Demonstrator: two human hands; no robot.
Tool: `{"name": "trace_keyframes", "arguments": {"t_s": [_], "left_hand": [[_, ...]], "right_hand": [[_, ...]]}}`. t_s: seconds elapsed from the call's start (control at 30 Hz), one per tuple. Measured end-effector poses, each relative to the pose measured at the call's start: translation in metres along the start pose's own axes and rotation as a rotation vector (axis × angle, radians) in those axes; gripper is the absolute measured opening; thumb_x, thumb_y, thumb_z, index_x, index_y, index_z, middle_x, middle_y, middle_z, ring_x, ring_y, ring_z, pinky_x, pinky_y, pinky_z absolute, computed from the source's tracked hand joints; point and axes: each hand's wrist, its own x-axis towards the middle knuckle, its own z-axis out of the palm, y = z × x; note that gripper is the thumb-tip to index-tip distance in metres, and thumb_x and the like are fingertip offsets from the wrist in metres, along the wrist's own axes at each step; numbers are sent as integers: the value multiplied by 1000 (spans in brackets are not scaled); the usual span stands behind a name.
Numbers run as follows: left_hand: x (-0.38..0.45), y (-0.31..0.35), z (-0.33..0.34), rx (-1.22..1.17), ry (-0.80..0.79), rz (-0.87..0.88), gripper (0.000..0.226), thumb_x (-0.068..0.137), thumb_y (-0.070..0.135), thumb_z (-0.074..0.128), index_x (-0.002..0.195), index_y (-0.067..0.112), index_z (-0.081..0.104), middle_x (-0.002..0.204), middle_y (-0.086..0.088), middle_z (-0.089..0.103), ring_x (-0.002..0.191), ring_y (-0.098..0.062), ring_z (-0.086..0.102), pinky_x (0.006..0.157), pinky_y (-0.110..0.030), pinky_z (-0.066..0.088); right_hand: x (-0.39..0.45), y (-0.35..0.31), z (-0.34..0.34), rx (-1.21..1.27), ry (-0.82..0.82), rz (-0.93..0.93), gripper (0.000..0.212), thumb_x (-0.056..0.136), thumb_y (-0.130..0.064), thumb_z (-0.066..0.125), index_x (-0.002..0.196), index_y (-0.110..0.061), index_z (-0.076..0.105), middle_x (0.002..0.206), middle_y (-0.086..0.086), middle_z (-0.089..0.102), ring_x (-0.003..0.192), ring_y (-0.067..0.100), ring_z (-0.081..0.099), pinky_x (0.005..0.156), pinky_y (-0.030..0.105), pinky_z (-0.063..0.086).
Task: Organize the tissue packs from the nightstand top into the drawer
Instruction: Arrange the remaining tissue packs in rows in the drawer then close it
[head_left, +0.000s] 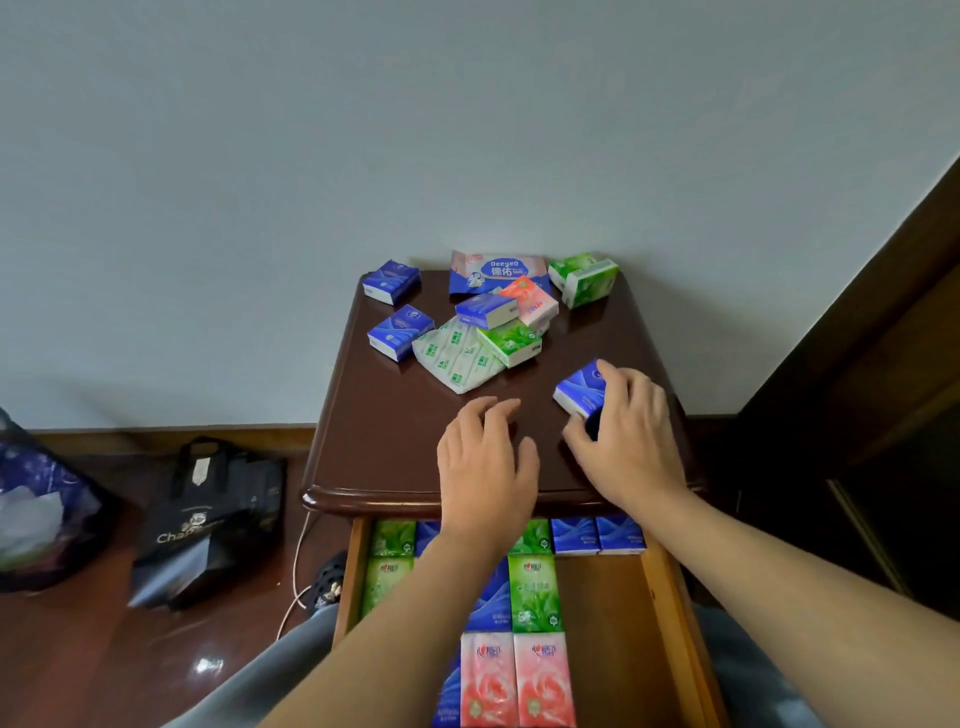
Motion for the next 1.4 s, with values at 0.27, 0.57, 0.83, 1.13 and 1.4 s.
{"name": "trace_keyframes", "arguments": {"t_s": [0.27,0.57,0.83,1.13,1.4], "left_hand": [[97,18,-23,71,166,30,50,93,25,62,141,14,50,141,-10,44,126,-31,45,103,-41,38],[185,6,5,293,-28,-182,94,90,74,45,159,13,27,156,-18,41,151,-38,23,125,-54,4],[183,1,9,222,38,-184,87,84,70,64,147,14,41,143,-14,49,137,-38,39,118,-49,23],[94,21,-20,-338,192,166,81,73,13,87,142,12,45,135,-4,35,129,-15,42,112,-27,39],[-40,9,-36,-596,12,-123,80,69,10,92,130,37,48,126,15,34,109,16,50,84,2,42]], "right_hand": [[1,-1,-2,8,12,-18,70,93,-60,52,145,-13,49,126,5,58,114,27,50,105,45,47],[2,0,3,45,28,20,67,90,-63,53,141,-19,49,125,0,57,112,21,50,103,42,50],[2,0,4,25,35,21,68,90,-64,52,141,-19,47,124,0,57,112,20,50,102,42,51],[2,0,3,83,20,43,79,88,-67,52,146,-14,44,129,3,59,118,23,52,106,44,49],[8,-3,-16,248,-137,120,70,78,-47,75,135,-10,58,124,11,64,119,34,53,110,41,39]]}}
